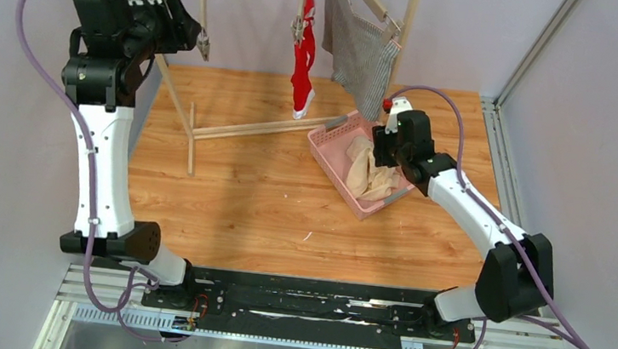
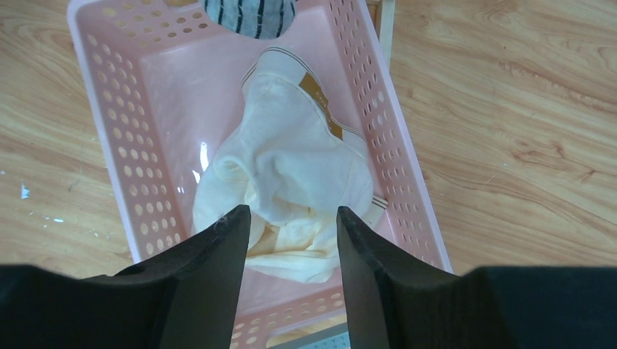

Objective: Remove the underwear clipped to the hanger

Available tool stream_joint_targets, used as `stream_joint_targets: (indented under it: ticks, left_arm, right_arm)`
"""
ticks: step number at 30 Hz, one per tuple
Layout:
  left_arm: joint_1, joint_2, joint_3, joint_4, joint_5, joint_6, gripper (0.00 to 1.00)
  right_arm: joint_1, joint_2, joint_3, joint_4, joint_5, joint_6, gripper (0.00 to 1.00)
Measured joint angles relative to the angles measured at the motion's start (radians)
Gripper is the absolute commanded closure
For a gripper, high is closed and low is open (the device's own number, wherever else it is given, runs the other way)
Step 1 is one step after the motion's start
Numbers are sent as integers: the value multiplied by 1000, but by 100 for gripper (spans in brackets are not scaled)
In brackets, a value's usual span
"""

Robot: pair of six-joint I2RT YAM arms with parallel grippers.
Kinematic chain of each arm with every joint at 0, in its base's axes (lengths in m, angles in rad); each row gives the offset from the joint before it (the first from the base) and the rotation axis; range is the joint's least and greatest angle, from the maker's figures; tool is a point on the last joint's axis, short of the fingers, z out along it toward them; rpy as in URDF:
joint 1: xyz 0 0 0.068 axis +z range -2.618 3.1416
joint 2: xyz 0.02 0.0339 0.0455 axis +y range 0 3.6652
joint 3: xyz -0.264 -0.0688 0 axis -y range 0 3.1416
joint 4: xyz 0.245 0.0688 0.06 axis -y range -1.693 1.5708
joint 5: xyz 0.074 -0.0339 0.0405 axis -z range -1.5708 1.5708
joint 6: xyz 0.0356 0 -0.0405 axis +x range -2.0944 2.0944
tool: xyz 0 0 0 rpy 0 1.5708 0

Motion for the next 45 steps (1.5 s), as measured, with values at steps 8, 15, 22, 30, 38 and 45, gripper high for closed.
stream_joint_targets:
  ticks: [8,15,22,30,38,45]
  left_arm:
    - [-10,-106,18,4,-5,11,45]
    - [-230,-40,196,21,-60,32,41]
    - [-315,149,376,46,-103,8,39]
    - [-389,262,307,140,-101,-7,32]
    - [-395,271,256,255,-77,-34,31]
    - [-398,280,241,310,-70,-35,34]
  right_arm:
    - [1,-157,-35,-26,-16,-5,52]
    - [24,-270,-42,-65,2,-7,53]
    - [64,-321,-42,-101,30,-14,53]
    - [109,-326,-47,-113,51,-19,54]
    - [138,-331,-79,-113,54,-19,54]
    - [154,-347,-87,-109,54,-19,55]
